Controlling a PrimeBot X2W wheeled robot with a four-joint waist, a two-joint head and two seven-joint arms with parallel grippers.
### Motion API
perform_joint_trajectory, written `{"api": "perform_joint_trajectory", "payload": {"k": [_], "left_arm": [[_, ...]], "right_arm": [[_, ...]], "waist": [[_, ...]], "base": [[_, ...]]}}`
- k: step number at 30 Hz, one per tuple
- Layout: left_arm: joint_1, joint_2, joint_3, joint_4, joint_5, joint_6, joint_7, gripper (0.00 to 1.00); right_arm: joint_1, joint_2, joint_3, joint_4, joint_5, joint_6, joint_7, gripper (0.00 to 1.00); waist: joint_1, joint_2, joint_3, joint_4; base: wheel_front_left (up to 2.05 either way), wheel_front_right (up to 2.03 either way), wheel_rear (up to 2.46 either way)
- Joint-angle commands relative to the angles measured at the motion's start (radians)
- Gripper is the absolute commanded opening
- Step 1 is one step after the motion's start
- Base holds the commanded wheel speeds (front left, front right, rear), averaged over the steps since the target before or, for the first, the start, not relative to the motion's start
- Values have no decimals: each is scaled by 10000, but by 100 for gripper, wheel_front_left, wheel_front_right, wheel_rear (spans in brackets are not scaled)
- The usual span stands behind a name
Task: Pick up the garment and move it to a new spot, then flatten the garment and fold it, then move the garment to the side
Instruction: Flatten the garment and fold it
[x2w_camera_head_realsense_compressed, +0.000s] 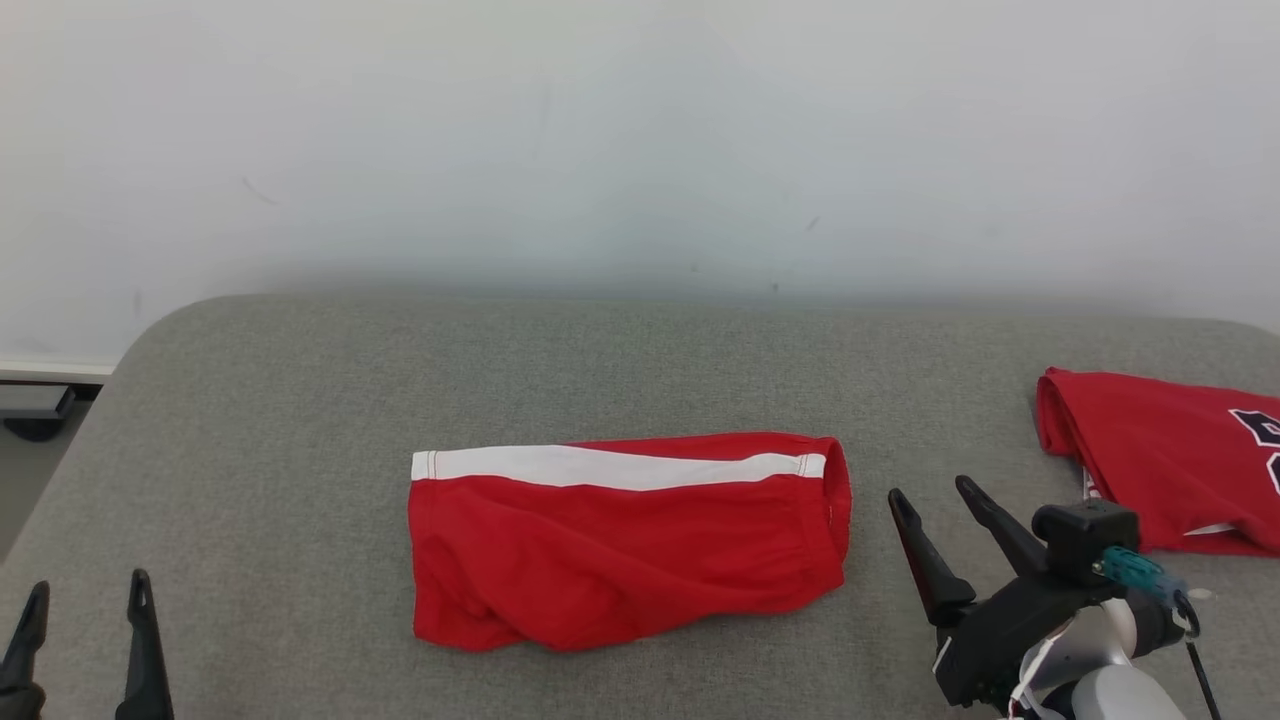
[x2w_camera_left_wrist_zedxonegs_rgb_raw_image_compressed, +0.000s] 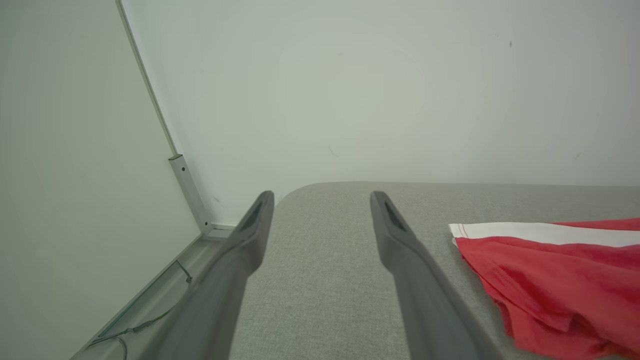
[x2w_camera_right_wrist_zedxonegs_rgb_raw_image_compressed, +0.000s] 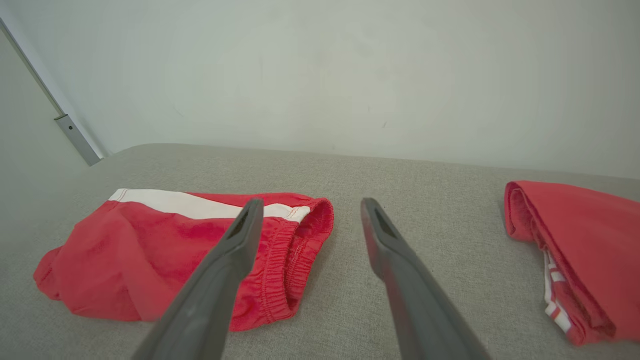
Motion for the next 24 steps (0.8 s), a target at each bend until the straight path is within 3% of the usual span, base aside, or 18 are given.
{"api": "perform_joint_trajectory", "payload": {"k": [1,15,24], "left_arm": [[-163,45,-39,17,28,-6,-28,100],[-565,-248,-551,201,69,-144,-103,100],[-776,-434,-743,447,-30,-251,-227,100]], "right_arm": [[-199,26,47,129,-60,-7,90,100],[-1473,9,667,2173,-192,-7,438,100],[-2553,60,969,4110,-146,-7,634,100]], "waist": [[0,0,11,63],[0,0,52,649],[0,0,168,1011]], "base": [[0,0,0],[0,0,0],[0,0,0]]}}
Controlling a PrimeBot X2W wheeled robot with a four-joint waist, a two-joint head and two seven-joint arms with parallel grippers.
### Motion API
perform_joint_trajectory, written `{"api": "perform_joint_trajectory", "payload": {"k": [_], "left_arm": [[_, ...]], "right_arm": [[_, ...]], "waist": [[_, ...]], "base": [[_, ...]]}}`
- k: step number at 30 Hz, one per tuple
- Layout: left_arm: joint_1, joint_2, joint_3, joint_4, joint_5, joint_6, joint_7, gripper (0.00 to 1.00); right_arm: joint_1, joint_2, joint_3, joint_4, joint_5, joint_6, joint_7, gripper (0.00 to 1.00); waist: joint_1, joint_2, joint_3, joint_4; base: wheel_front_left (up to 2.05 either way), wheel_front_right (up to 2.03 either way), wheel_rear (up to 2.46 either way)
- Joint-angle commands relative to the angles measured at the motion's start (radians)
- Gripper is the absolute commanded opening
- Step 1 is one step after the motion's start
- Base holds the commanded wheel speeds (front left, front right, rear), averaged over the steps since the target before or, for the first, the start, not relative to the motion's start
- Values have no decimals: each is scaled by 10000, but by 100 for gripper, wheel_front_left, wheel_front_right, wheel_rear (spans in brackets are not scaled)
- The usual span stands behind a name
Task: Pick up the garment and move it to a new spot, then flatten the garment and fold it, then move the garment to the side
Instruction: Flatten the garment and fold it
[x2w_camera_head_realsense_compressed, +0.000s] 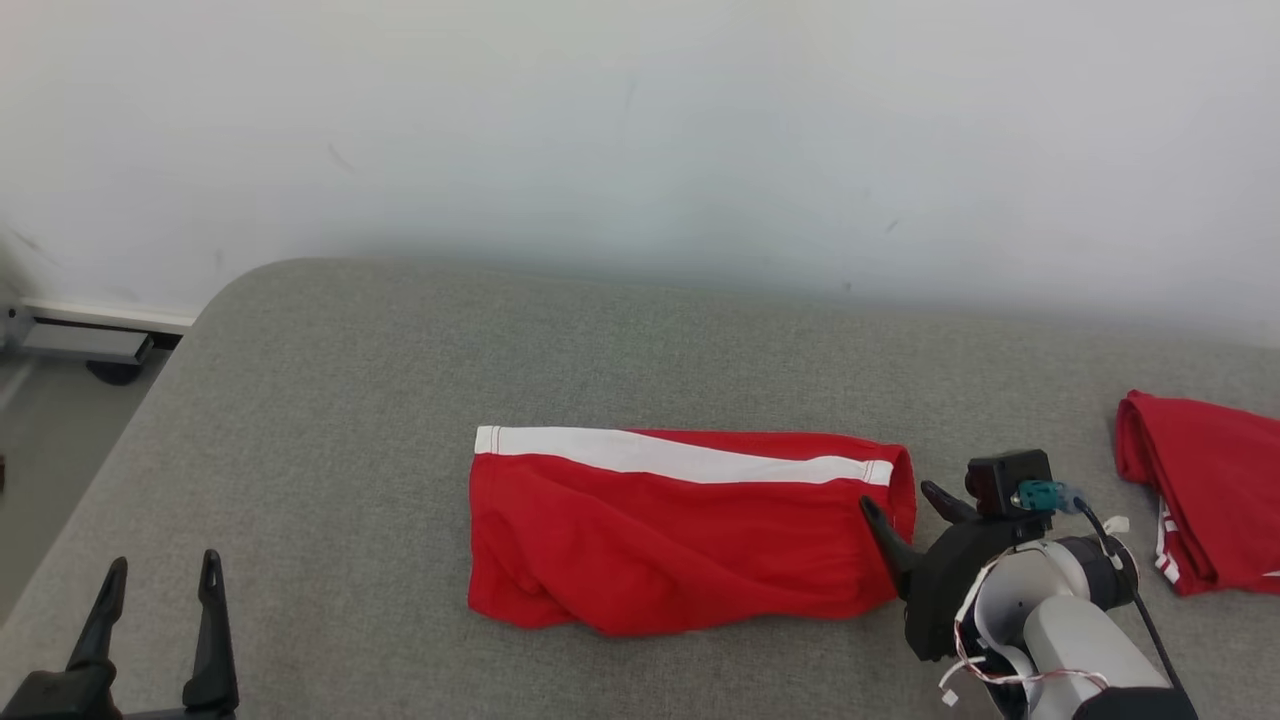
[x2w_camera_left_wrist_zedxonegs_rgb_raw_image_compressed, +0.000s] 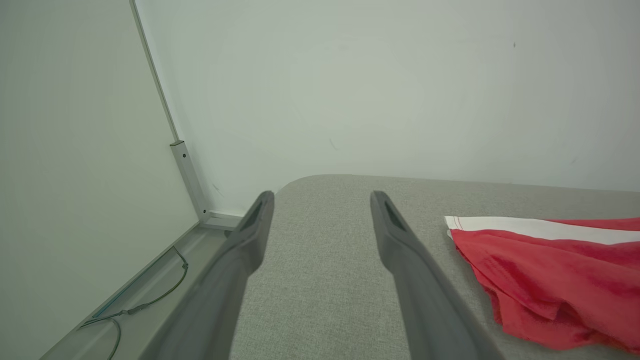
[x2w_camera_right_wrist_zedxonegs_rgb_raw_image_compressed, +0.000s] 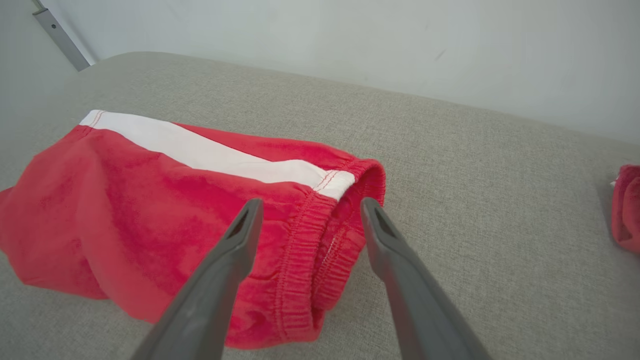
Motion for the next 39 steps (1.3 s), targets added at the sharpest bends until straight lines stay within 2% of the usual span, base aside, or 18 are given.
{"api": "perform_joint_trajectory", "payload": {"k": [1,9,19,26,27,38,39], "left_arm": [[-136,-9,-2,48,-44,-6,-62,100],[-439,-90,-89,275,-116,-161,-158,100],[-655,-163,-147,441,-116,-218,-207,100],[-799,-195,-183,597,-110,-278,-249,100],[-831,-203,-209,652,-100,-325,-258,100],[-901,-302,-290,799,-137,-383,-260,100],[-907,-302,-278,828,-156,-403,-262,100]], "right_arm": [[-206,5,-14,200,-31,-7,25,100],[-1214,145,-149,2136,-392,-7,181,100],[-2188,296,-819,4310,-887,-7,209,100],[-2693,373,-803,5345,-305,-9,231,100],[-2732,379,-578,5427,87,-7,254,100],[-2863,389,598,5679,1319,-7,265,99],[-2845,392,712,5625,1438,-7,224,39]], "waist": [[0,0,79,79],[0,0,409,277],[0,0,644,470],[0,0,720,616],[0,0,713,675],[0,0,707,897],[0,0,707,908]], "base": [[0,0,0],[0,0,0],[0,0,0],[0,0,0],[0,0,0],[0,0,0],[0,0,0]]}}
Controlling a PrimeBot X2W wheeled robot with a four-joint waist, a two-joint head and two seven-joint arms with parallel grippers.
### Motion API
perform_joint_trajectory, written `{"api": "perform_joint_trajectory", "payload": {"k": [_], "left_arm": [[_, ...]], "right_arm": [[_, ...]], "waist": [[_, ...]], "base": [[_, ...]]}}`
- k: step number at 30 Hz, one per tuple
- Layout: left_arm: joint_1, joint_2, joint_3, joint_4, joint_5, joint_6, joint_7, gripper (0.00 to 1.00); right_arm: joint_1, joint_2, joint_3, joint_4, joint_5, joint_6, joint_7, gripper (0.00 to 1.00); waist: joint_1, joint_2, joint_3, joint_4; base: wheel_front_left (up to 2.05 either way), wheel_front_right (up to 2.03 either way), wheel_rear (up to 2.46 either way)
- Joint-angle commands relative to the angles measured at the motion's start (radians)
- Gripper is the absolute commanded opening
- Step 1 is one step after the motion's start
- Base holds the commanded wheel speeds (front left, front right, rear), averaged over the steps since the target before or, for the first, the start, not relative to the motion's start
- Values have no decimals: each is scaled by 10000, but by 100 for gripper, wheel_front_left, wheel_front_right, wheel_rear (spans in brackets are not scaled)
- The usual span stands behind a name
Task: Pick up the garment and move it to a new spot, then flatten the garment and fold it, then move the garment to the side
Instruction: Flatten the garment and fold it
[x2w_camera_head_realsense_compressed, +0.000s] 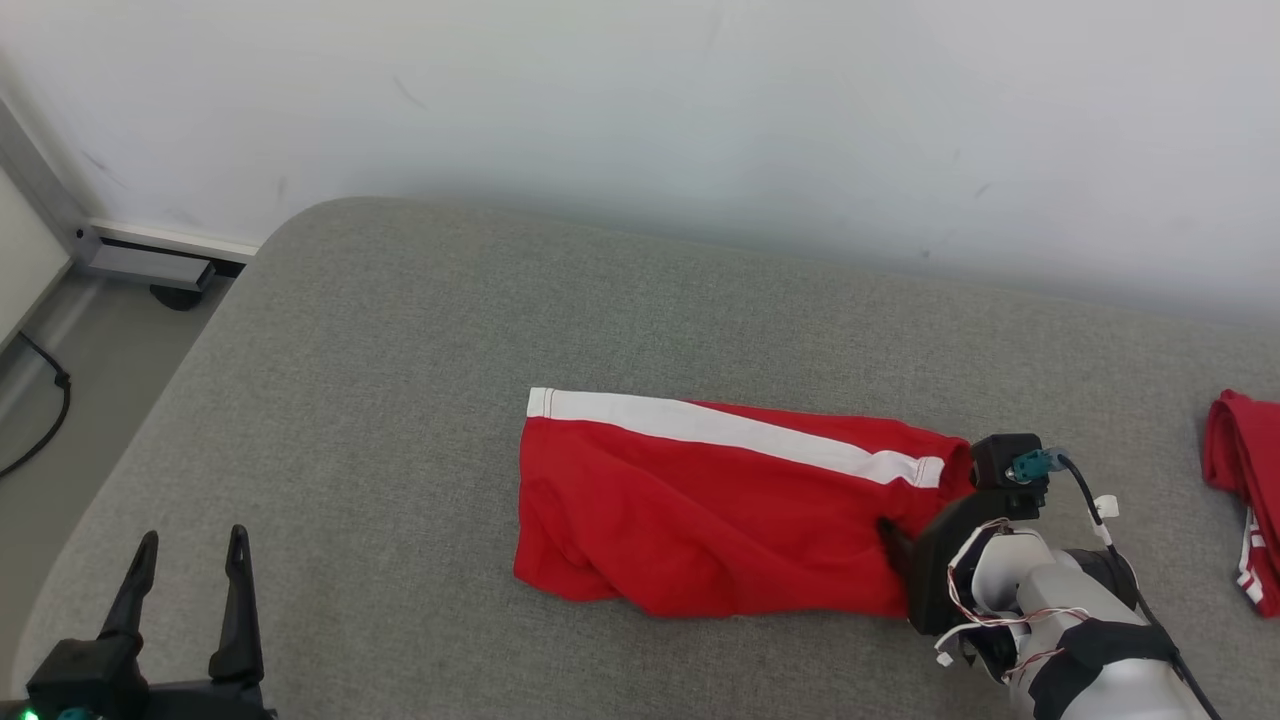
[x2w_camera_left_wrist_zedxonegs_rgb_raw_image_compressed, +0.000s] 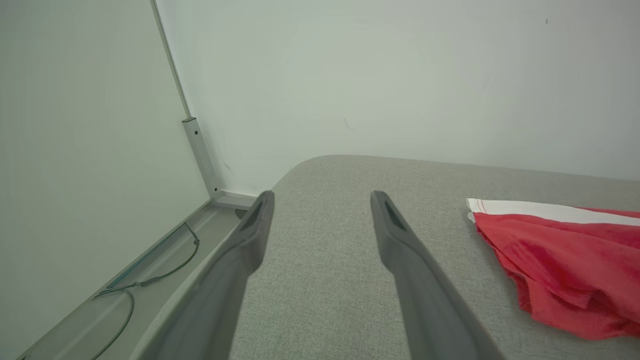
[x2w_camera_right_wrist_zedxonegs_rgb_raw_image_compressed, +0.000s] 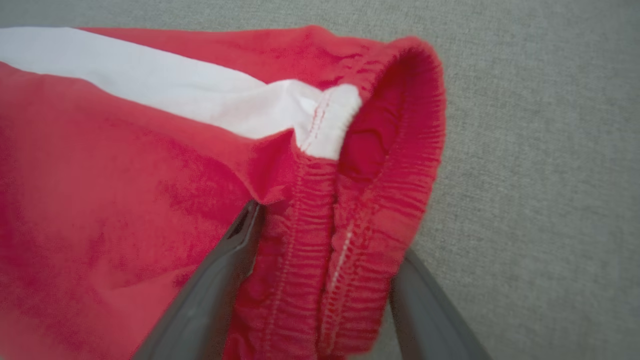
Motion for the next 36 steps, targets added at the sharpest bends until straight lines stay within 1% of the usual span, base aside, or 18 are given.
{"api": "perform_joint_trajectory", "payload": {"k": [1,8,12,16,20,25,28,32,36], "left_arm": [[-110,14,32,53,-88,-34,-48,100],[33,-37,113,89,-141,9,-55,100],[141,-47,123,30,-149,13,-58,100],[217,-43,122,-10,-163,-35,-59,100],[224,-36,157,-37,-181,-67,-58,100],[243,-123,191,-73,-175,-119,-59,100],[281,-133,222,-111,-134,-118,-59,100],[290,-109,309,-140,-81,-140,-60,100],[352,-123,405,-129,-53,-112,-60,100]], "right_arm": [[30,7,154,-77,191,-7,-108,0],[-66,-96,512,9,505,-9,-379,0],[-108,-516,625,-132,816,-12,-434,0],[-67,-1144,855,-419,1111,-10,-352,0],[67,-1582,1159,-862,1509,-10,-84,0],[306,-1931,1479,-1909,2640,-10,665,0],[445,-2130,1719,-2849,3505,-10,1191,0],[708,-2408,2001,-4135,4671,-9,1875,0],[941,-2556,2166,-5201,5679,-7,2412,0]], "waist": [[0,-1,-2,15],[0,-1,-54,-106],[0,-1,-134,-303],[0,-1,-189,-554],[0,-1,-225,-806],[0,-1,-234,-1032],[0,-1,-232,-1108],[0,-1,-256,-1113],[0,-1,-336,-1050]], "base": [[0,0,0],[0,0,0],[0,0,0],[0,0,0],[0,0,0],[0,0,0],[0,0,0],[0,0,0],[0,0,0]]}}
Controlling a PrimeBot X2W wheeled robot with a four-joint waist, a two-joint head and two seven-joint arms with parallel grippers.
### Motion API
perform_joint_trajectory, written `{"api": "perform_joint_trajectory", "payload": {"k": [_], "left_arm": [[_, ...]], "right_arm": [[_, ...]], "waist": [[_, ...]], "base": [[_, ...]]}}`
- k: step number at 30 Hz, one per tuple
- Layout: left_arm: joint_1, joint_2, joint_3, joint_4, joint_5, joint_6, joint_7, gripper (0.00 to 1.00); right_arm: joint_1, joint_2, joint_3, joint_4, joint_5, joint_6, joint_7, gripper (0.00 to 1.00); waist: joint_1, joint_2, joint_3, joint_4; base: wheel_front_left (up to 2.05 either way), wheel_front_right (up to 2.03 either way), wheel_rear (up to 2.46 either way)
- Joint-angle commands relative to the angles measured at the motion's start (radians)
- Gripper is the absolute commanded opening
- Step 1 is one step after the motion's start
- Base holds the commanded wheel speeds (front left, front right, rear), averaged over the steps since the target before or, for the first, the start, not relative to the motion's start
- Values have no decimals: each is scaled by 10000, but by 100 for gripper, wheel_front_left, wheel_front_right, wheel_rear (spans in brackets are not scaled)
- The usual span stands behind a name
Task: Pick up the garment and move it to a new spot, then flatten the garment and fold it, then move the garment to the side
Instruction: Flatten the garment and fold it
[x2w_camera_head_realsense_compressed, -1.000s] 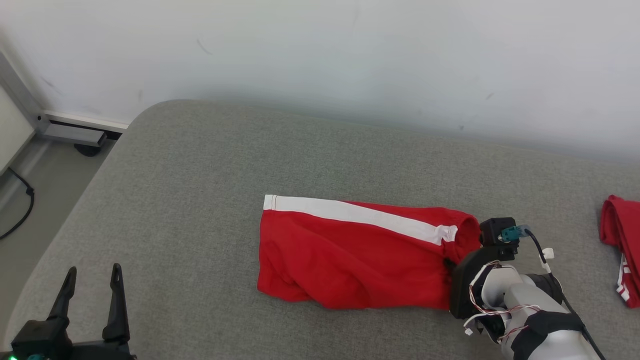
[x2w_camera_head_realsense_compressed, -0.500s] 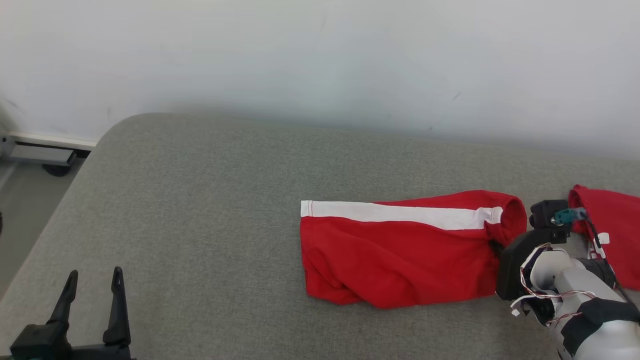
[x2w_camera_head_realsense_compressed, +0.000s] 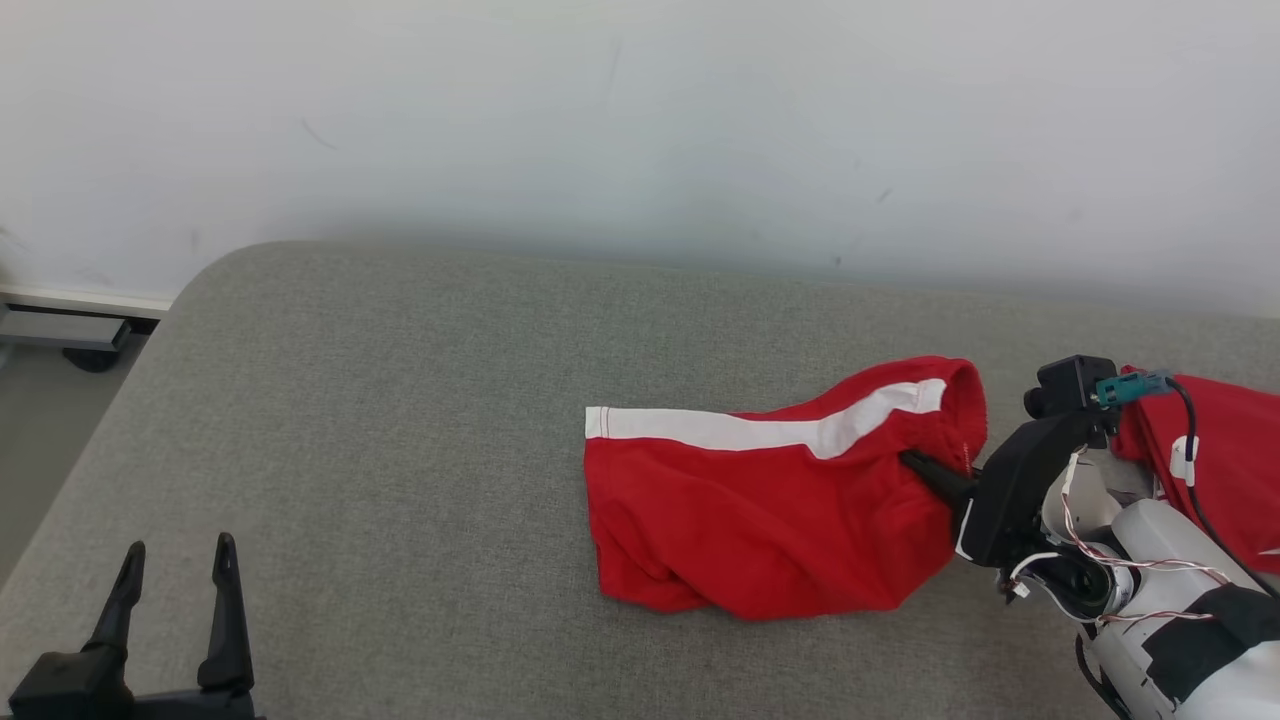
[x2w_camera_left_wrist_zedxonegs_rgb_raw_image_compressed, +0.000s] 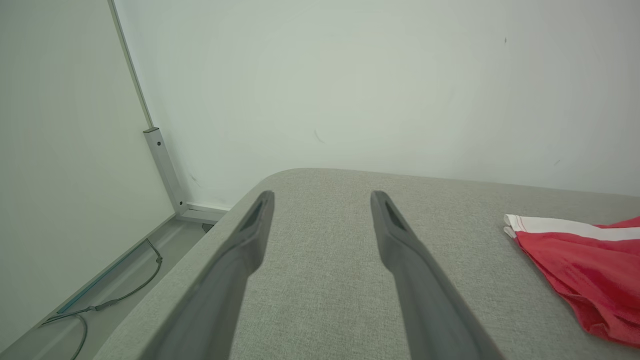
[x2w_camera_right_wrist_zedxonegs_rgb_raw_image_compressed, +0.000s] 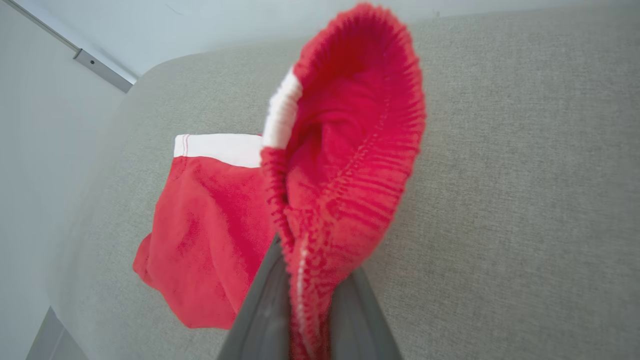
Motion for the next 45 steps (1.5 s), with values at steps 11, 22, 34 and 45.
{"api": "perform_joint_trajectory", "payload": {"k": [11,22,34,45], "left_arm": [[295,-11,199,-46,64,-53,-58,100],[224,-154,126,36,107,-109,-59,100],[-75,-417,-8,229,204,-282,-59,100],[-276,-702,-134,454,349,-508,-59,100]], "right_arm": [[238,295,110,-1774,2050,-7,935,0],[-316,1090,493,-689,1468,-7,597,0],[-1554,2275,547,2312,779,-7,252,0],[-2085,2483,1213,3379,1400,-7,488,0]], "waist": [[0,0,-175,348],[0,0,-165,718],[0,0,-45,1308],[0,0,60,1885]], "base": [[0,0,0],[0,0,0],[0,0,0],[0,0,0]]}}
